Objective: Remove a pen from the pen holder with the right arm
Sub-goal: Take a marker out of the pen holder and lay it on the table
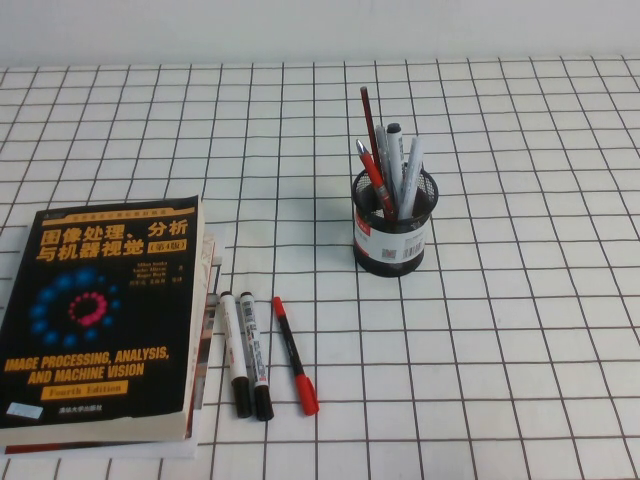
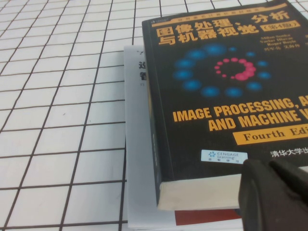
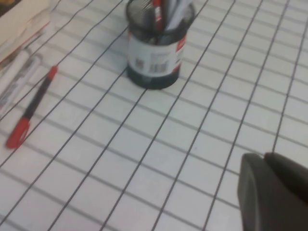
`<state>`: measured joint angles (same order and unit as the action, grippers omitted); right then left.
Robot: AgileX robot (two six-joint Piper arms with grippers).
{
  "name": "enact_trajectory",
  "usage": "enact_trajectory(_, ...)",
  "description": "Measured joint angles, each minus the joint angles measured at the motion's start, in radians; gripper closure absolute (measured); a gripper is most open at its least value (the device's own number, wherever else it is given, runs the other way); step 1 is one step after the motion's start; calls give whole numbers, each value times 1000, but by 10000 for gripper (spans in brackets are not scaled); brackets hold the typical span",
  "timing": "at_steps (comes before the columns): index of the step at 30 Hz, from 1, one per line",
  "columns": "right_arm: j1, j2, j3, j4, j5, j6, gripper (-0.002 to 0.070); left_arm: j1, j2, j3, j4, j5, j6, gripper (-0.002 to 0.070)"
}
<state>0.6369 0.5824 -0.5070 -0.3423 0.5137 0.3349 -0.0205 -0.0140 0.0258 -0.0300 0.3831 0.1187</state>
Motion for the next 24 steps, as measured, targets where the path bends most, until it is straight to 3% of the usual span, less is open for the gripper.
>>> enact_trajectory(6,-286,-147,317,-19,-402,2,692,0,0,0,0,0,0,679)
enact_trajectory(12,-500,-344,449,18,-481,2,692,0,0,0,0,0,0,679)
enact_trajectory(17,-601,-484,493,44,-482,21,692,0,0,0,0,0,0,679)
enact_trajectory(24,-616,-587,499,48,-443,32,692,0,0,0,0,0,0,679)
